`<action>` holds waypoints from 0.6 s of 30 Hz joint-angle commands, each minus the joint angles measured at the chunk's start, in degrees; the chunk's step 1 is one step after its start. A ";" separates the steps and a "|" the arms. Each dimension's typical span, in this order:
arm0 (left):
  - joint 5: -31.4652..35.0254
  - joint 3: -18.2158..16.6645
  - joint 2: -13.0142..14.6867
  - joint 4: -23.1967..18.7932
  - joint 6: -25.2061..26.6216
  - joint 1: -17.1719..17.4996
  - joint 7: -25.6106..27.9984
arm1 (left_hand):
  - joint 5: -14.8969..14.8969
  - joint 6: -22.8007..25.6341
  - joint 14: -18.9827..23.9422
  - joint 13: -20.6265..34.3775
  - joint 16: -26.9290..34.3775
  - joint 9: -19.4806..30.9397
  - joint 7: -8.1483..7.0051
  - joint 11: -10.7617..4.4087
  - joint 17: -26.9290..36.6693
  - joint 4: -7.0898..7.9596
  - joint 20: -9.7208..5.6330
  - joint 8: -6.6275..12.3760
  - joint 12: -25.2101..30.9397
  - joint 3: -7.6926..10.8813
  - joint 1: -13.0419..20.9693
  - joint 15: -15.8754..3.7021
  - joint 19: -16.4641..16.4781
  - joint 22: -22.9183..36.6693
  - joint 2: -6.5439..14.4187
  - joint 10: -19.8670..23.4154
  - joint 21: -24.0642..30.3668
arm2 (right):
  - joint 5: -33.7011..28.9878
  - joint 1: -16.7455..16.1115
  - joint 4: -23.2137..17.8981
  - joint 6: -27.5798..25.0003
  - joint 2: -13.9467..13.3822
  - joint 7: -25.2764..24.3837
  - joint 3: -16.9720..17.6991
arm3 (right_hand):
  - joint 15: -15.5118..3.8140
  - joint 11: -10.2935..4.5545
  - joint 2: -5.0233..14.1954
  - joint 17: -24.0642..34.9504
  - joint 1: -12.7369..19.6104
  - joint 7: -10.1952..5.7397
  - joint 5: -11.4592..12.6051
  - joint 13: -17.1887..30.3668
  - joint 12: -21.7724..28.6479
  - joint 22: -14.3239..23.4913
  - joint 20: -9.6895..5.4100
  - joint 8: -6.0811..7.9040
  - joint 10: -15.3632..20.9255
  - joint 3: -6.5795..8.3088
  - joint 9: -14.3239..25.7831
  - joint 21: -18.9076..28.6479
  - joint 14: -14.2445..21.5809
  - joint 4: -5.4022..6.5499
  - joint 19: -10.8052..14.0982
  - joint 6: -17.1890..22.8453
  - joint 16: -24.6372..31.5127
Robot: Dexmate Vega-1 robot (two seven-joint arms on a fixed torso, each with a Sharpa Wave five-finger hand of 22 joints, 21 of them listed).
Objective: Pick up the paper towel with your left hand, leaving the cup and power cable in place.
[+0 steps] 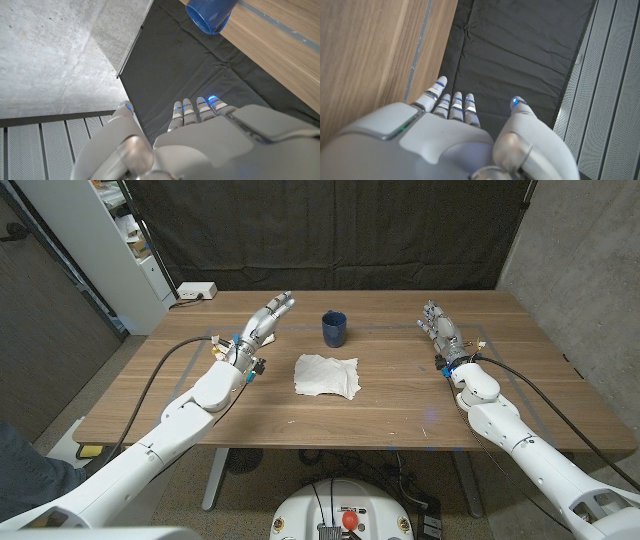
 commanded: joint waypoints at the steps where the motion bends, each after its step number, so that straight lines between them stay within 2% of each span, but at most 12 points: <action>1: 5.47 0.08 0.70 -1.85 1.23 0.79 2.84 | -0.19 0.54 0.38 0.20 0.29 0.26 0.01 0.00 0.28 -0.30 -0.10 0.42 0.29 0.21 0.48 0.19 -0.59 0.19 0.37 0.40 0.22 | -0.13 0.13 -0.26 -0.36 -0.10 -0.17 -0.08 | 0.33 0.10 0.48 0.02 0.26 0.00 0.38 0.18 0.22 0.27 0.55 -0.01 0.53 0.28 0.23 0.26 0.38 -0.34 0.22 0.33 0.48; 18: 10.90 0.11 2.06 -3.95 1.67 2.43 4.70 | -0.20 1.07 0.66 0.21 0.31 0.28 -0.13 -0.37 0.27 -0.68 -0.21 0.51 0.34 0.36 0.88 -0.11 -0.53 0.18 0.71 0.74 0.29 | -0.58 -0.49 -1.76 -0.17 -0.24 -0.91 -0.05 | 0.33 -0.01 0.64 -0.11 0.28 -0.03 0.33 0.17 0.18 0.27 0.55 -0.02 0.50 0.28 0.23 0.26 0.33 -0.39 0.21 0.42 0.47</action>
